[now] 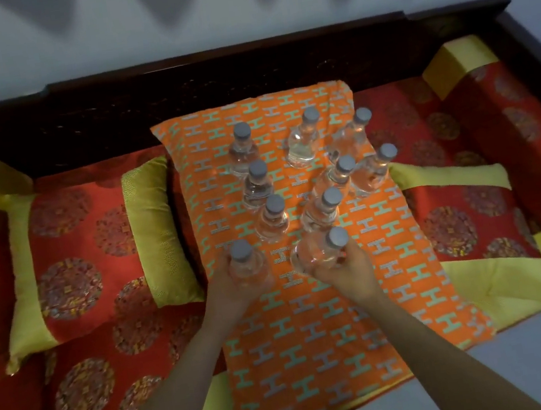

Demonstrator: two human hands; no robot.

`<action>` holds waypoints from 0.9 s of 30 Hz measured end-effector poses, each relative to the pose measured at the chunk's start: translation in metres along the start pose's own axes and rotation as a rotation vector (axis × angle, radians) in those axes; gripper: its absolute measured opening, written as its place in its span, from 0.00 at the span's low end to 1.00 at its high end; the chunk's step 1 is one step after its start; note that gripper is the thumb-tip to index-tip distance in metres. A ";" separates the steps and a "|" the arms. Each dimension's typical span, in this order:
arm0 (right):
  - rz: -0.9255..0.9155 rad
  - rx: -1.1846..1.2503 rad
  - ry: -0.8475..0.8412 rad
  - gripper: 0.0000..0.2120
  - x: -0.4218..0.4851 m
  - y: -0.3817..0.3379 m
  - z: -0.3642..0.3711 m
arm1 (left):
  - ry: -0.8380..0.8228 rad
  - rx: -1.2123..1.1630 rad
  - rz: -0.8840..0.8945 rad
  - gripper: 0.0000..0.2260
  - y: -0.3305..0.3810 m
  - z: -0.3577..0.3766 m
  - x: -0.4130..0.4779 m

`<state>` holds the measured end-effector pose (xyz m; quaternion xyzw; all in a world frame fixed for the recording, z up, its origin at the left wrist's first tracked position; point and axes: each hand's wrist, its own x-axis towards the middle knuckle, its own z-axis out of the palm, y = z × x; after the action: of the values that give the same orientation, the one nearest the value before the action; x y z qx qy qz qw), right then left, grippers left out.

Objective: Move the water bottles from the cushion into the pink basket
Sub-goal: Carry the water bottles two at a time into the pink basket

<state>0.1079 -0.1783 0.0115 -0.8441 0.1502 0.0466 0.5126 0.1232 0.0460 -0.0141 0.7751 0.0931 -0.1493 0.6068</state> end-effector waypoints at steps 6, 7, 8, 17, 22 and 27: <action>0.019 0.220 0.047 0.33 -0.012 -0.014 -0.031 | -0.014 -0.046 0.079 0.25 0.017 -0.001 -0.008; 0.016 0.245 0.078 0.34 -0.015 -0.015 -0.039 | -0.032 -0.056 0.083 0.26 0.023 0.001 -0.009; 0.013 0.250 0.107 0.33 -0.016 -0.016 -0.044 | -0.054 -0.063 0.086 0.26 0.029 0.004 -0.010; -0.084 0.246 0.285 0.23 -0.048 -0.007 -0.123 | -0.157 -0.072 0.207 0.25 0.084 0.059 -0.022; -0.029 0.254 0.385 0.26 -0.077 0.022 -0.188 | -0.186 -0.034 0.284 0.18 0.114 0.119 -0.042; 0.010 0.245 0.481 0.27 -0.115 0.071 -0.277 | -0.204 -0.003 0.277 0.22 0.135 0.205 -0.081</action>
<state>-0.0436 -0.4292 0.1082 -0.7619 0.2763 -0.1710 0.5603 0.0673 -0.1824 0.0921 0.7606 -0.0764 -0.1418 0.6289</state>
